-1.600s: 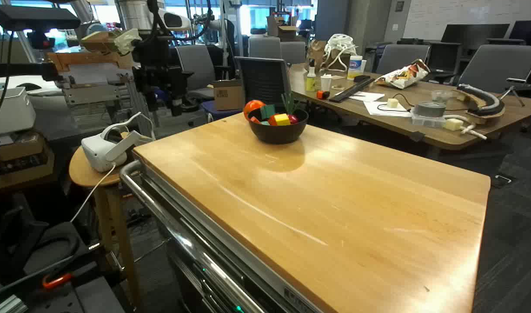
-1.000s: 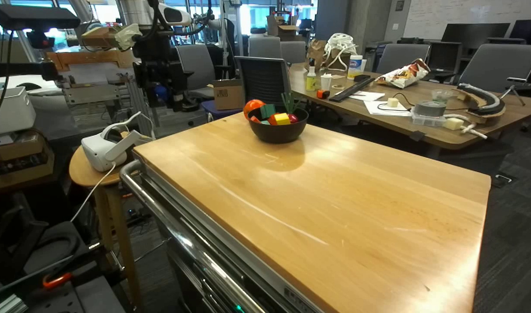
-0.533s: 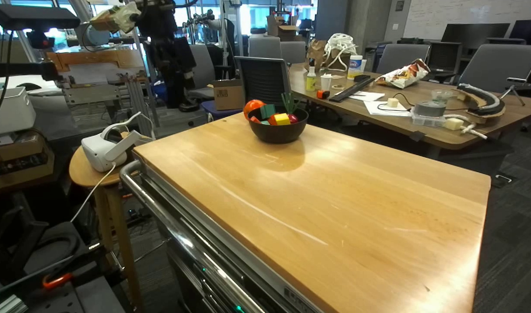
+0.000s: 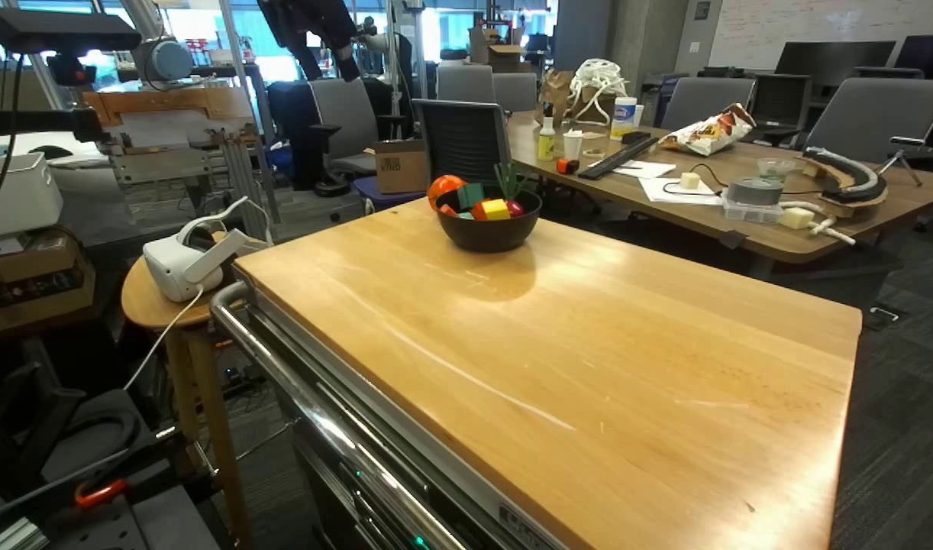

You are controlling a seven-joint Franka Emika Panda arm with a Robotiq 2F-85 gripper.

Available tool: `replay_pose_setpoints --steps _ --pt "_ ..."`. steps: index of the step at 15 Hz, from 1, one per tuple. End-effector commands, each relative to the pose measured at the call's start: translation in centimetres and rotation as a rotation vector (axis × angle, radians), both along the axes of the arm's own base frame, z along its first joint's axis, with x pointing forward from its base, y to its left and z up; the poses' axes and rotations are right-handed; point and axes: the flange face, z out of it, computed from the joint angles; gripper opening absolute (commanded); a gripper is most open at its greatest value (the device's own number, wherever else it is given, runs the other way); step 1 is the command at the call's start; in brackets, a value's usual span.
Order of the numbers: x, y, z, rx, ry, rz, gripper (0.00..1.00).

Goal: Move the apple toy to the right and put the toys in the bowl on the counter

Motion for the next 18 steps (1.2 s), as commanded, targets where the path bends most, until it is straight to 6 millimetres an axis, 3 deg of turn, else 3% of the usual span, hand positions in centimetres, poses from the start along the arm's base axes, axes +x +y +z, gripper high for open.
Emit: replay_pose_setpoints --steps 1,5,7,9,11,15,16,17,18 --pt "0.0 0.0 0.0 0.0 0.002 0.0 1.0" --pt "-0.2 3.6 0.2 0.002 -0.059 0.002 1.0" --pt "1.1 5.7 0.7 -0.009 -0.102 0.032 1.0" --pt "3.7 6.9 0.9 -0.024 -0.106 0.055 1.0" --pt "7.4 7.0 0.3 -0.041 -0.069 0.059 1.0" --pt "12.8 6.2 -2.1 -0.1 0.052 0.022 1.0" --pt "13.5 6.4 -2.3 -0.128 0.089 0.013 1.0" --pt "11.2 5.4 -2.9 -0.09 0.057 0.015 1.0" --pt "12.2 5.4 -3.3 -0.102 0.082 0.007 1.0"
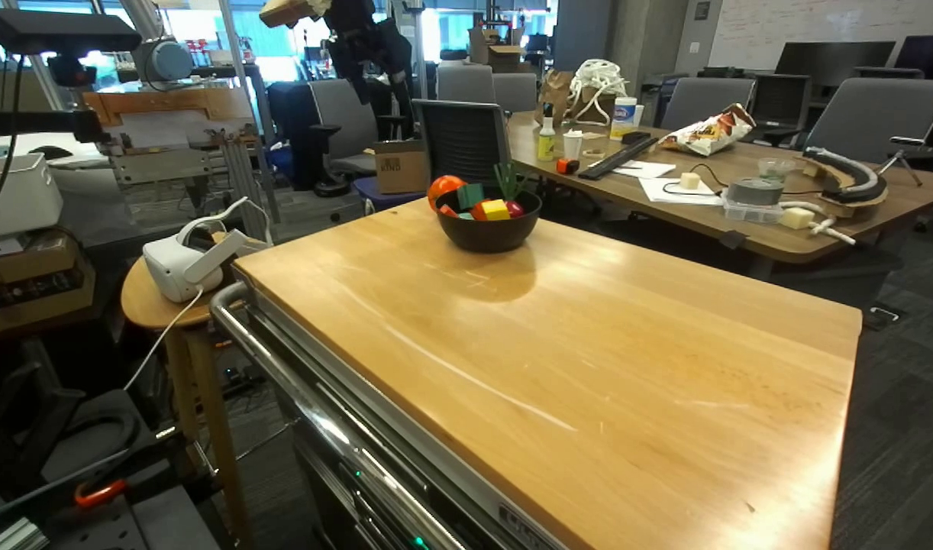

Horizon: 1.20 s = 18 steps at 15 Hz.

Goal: Move the apple toy to the right and put the toys in the bowl on the counter

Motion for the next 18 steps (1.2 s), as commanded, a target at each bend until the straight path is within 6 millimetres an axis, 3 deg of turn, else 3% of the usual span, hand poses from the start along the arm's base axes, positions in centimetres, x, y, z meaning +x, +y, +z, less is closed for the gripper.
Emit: replay_pose_setpoints --steps 1,5,11,18 --pt "0.7 0.2 -0.1 -0.002 0.012 -0.003 1.0" --pt "1.6 1.0 -0.3 -0.01 -0.01 -0.012 1.0" --pt "5.3 0.2 -1.8 -0.032 0.017 -0.024 1.0" --pt "9.9 -1.2 -5.2 -0.021 0.086 -0.021 1.0"
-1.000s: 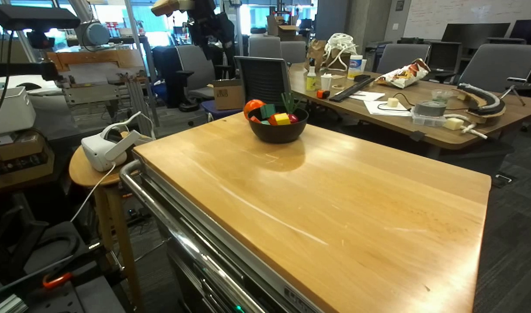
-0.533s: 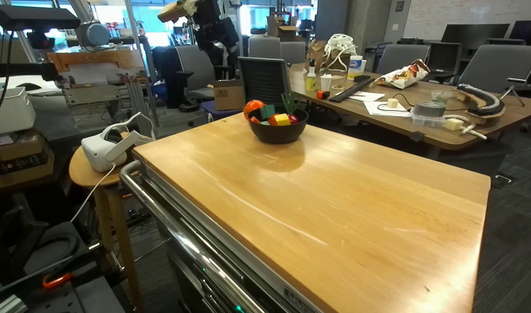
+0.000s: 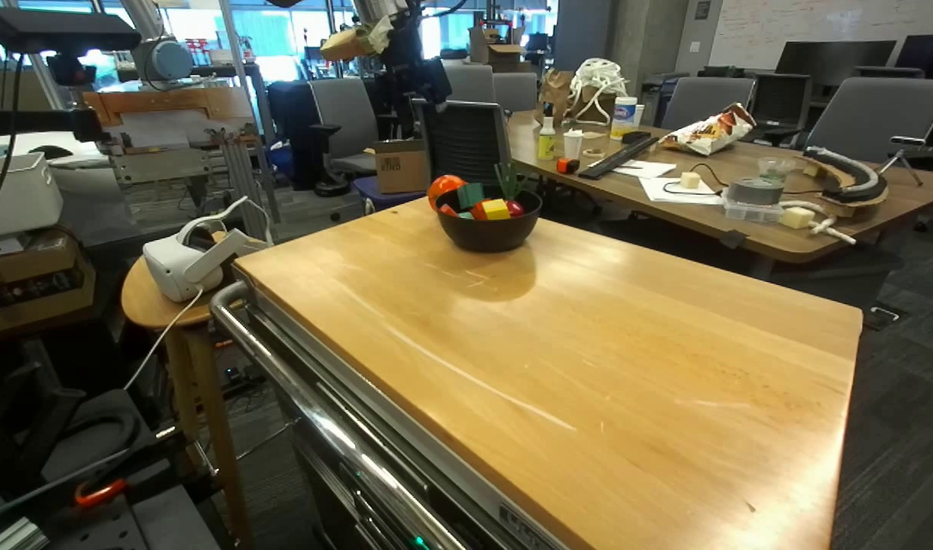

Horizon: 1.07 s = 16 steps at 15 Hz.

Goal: Move the apple toy to the right and put the toys in the bowl on the counter

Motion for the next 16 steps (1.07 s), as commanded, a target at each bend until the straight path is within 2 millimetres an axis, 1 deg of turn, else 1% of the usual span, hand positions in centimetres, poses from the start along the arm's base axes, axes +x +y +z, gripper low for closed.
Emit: replay_pose_setpoints --steps 1,4,7,12,16 --pt "2.9 -0.2 -1.1 0.01 0.041 0.01 1.0" --pt "4.4 -0.7 -3.0 0.026 0.084 -0.009 1.0" --pt "5.5 -0.8 -4.4 0.004 0.091 -0.034 1.0" --pt "6.7 -0.8 -6.6 -0.016 0.128 -0.064 1.0" --pt "7.4 -1.6 -8.5 -0.025 0.167 -0.103 1.0"
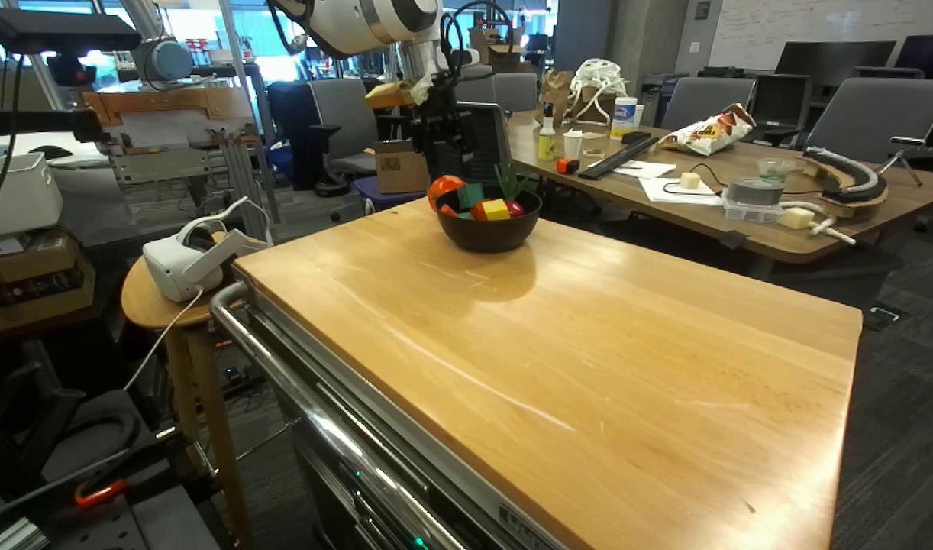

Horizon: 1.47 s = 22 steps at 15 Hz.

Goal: Move the apple toy to the right and put the toys in the bowl on the counter

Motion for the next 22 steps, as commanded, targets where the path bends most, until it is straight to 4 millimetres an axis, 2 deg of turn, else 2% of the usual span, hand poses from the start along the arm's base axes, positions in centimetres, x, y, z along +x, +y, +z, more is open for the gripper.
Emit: replay_pose_setpoints --steps 1,4,9,15,20,22 --pt "1.2 -0.3 -0.7 0.0 0.034 -0.04 1.0" --pt "1.4 -1.0 -1.8 0.027 0.083 -0.069 1.0" --pt "1.4 -0.9 -1.8 0.06 0.126 -0.092 1.0" --pt "1.2 0.0 -1.3 0.035 0.131 -0.094 1.0" --pt "1.4 1.6 0.0 -0.037 0.066 -0.062 1.0" --pt "1.6 1.8 -0.2 -0.071 0.05 -0.057 1.0"
